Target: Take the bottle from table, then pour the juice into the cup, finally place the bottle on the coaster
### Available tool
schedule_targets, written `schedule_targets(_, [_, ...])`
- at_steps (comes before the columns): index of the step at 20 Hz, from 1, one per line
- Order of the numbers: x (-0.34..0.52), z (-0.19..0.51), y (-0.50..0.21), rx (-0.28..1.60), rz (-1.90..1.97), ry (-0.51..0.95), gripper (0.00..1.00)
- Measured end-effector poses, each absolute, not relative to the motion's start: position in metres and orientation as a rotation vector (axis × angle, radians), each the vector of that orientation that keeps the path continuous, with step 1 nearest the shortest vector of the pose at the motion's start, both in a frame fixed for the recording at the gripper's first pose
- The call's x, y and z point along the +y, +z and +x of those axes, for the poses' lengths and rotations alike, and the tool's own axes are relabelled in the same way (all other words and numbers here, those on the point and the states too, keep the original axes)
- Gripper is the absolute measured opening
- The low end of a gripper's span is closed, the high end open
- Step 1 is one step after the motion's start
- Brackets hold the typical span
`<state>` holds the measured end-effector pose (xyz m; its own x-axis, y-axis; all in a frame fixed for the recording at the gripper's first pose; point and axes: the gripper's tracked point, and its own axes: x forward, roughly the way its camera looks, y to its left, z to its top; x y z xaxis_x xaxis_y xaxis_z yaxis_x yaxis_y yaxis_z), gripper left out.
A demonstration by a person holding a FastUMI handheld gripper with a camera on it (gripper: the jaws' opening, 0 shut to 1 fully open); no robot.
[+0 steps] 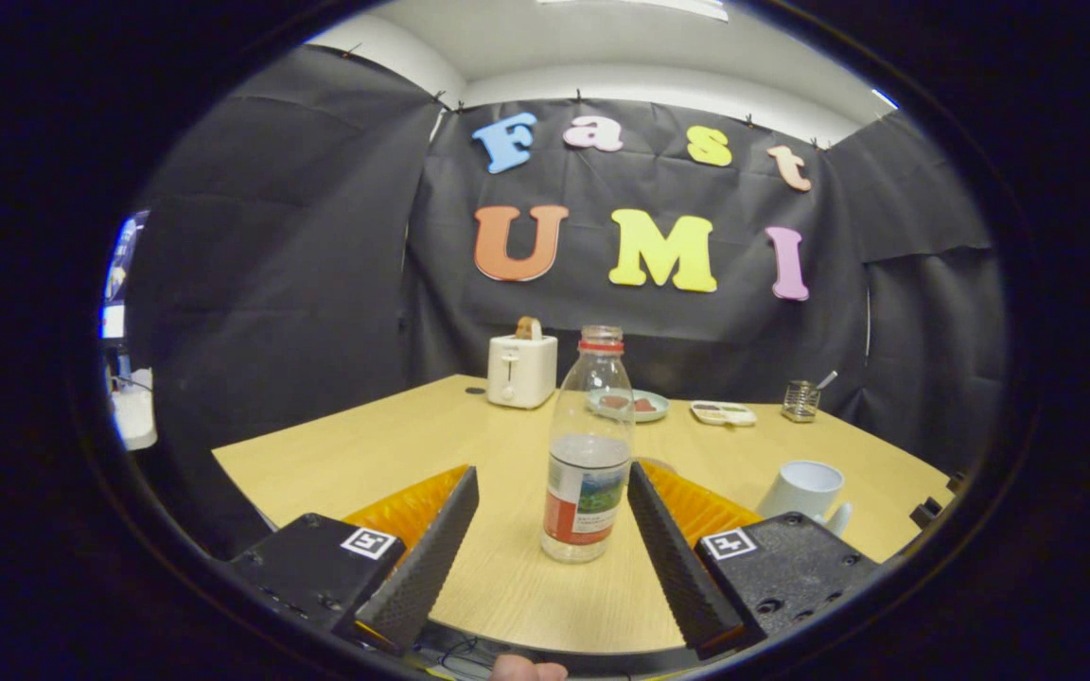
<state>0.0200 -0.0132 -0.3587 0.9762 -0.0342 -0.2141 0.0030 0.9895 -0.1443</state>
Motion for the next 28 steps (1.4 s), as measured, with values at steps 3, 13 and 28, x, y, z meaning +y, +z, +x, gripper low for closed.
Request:
schedule_targets(3, [-0.022,0.037,-0.373,0.243,-0.145,-0.055,1.00])
schedule_targets(13, [-0.047,0.086,-0.381,0.279,-0.165,-0.106,1.00])
schedule_targets(28, [-0.022,0.068,-0.348,0.298,-0.230,0.058,0.78])
